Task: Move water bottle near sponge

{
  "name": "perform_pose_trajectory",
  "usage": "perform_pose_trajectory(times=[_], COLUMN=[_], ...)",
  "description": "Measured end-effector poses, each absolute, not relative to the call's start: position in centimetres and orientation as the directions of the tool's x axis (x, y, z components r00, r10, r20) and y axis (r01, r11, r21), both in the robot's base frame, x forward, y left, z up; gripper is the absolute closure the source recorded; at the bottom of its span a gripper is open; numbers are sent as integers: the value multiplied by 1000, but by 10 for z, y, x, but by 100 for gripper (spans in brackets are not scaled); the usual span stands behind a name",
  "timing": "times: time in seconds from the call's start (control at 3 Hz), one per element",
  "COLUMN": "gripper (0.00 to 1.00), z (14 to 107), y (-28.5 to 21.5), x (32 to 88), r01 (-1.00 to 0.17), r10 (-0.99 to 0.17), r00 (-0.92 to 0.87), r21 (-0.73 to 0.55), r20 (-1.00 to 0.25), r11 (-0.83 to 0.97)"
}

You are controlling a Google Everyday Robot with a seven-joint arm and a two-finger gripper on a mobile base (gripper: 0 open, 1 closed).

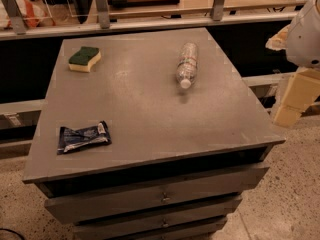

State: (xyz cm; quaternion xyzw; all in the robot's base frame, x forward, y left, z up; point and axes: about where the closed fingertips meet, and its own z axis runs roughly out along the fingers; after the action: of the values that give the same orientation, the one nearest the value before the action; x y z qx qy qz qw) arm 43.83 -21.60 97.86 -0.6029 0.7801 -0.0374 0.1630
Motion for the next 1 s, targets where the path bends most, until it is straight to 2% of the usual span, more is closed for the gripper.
perform_pose_trajectory(times=[0.67, 1.0], gripper=[0, 0], z=[977, 966], y=[-219, -219], x=[445, 469], r01=[-909, -855], r10=[-935, -866], r00=[-268, -381], r21=[-261, -233], r20=[-231, -323], r11=[325, 463])
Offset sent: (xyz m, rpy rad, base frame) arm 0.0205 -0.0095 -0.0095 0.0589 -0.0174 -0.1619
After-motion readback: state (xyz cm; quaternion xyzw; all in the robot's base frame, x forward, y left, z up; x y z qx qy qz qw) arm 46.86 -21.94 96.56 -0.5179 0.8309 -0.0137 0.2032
